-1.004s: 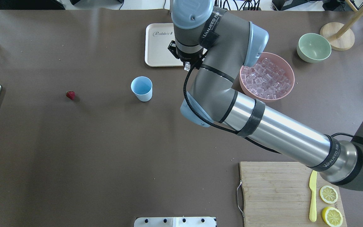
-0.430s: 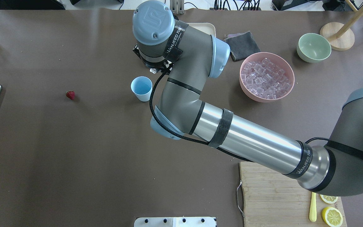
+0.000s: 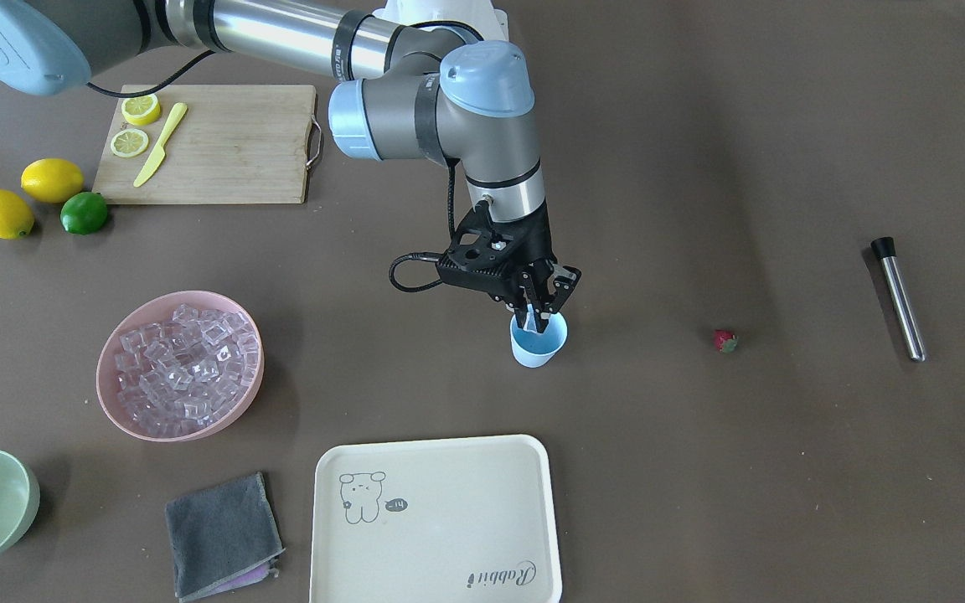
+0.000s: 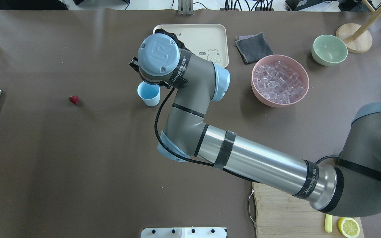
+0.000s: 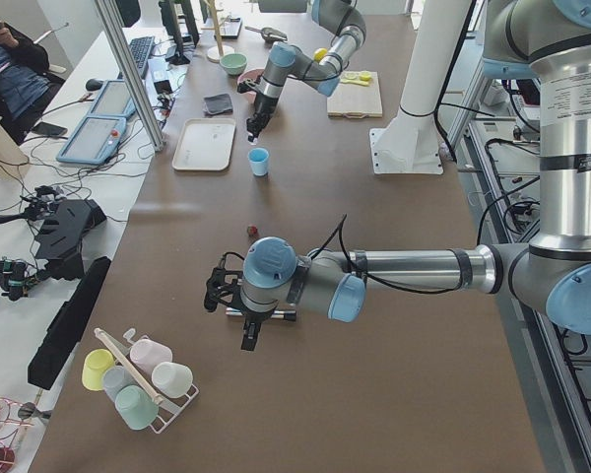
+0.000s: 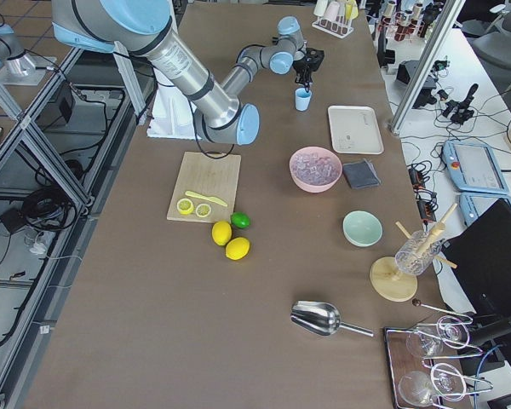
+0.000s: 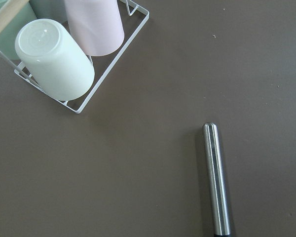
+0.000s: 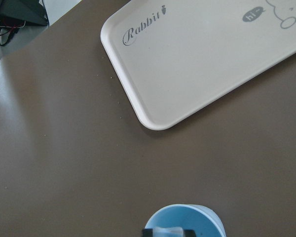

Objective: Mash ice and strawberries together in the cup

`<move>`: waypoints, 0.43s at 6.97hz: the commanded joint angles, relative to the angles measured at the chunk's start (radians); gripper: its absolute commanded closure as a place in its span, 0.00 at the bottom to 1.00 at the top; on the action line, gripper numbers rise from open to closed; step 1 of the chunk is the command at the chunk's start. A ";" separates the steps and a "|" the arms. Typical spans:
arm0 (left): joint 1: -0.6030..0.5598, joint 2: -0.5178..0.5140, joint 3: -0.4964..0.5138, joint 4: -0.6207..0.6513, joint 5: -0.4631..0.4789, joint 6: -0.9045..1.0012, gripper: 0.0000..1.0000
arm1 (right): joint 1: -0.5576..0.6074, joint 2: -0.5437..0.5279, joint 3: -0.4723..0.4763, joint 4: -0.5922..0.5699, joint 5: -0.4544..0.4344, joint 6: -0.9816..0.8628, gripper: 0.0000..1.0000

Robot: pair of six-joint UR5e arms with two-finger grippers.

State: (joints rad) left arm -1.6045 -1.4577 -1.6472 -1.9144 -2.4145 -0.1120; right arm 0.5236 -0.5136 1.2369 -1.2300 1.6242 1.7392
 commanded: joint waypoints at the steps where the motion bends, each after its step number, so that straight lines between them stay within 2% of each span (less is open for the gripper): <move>1: 0.000 0.000 0.001 0.000 0.000 0.000 0.01 | -0.051 -0.037 -0.002 0.043 -0.055 -0.001 0.83; 2: 0.000 -0.001 0.000 0.000 0.000 0.000 0.01 | -0.051 -0.037 0.003 0.040 -0.056 -0.009 0.21; 3: 0.000 0.000 -0.005 0.000 0.000 0.000 0.01 | -0.048 -0.036 0.007 0.038 -0.055 -0.018 0.17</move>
State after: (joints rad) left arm -1.6046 -1.4578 -1.6482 -1.9144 -2.4145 -0.1120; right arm 0.4760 -0.5471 1.2389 -1.1917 1.5716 1.7306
